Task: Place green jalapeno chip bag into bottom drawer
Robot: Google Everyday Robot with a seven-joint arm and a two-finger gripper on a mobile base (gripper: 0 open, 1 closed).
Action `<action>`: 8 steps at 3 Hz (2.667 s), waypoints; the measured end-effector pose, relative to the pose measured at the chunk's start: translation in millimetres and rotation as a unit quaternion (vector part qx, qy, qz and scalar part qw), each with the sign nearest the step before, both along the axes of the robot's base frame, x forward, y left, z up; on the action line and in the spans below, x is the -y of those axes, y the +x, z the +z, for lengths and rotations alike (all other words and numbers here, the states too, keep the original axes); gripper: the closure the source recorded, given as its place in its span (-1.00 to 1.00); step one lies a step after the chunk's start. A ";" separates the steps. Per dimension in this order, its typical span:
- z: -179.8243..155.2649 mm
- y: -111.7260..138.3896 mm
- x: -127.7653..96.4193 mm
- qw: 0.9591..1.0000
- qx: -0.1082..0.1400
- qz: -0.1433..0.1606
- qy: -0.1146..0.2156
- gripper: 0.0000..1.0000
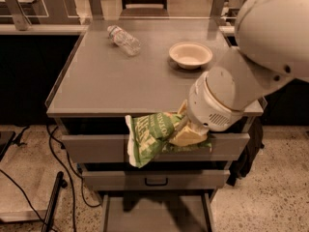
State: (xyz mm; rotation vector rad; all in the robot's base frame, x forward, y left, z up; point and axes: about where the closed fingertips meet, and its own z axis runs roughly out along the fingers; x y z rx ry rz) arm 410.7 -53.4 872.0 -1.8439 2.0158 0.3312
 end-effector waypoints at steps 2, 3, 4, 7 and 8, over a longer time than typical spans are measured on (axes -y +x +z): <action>-66.4 -55.0 12.2 1.000 -0.019 -0.009 0.014 1.00; -132.3 -64.5 19.8 0.999 -0.023 -0.011 0.039 1.00; -151.5 -56.4 22.8 0.999 -0.005 -0.016 0.045 1.00; -216.7 -63.9 23.1 0.997 -0.016 -0.005 0.073 1.00; -272.8 -60.0 24.6 0.994 0.002 -0.015 0.104 1.00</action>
Offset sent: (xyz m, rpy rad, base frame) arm -0.0734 -0.0229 -0.1302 0.0642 0.0164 -0.0257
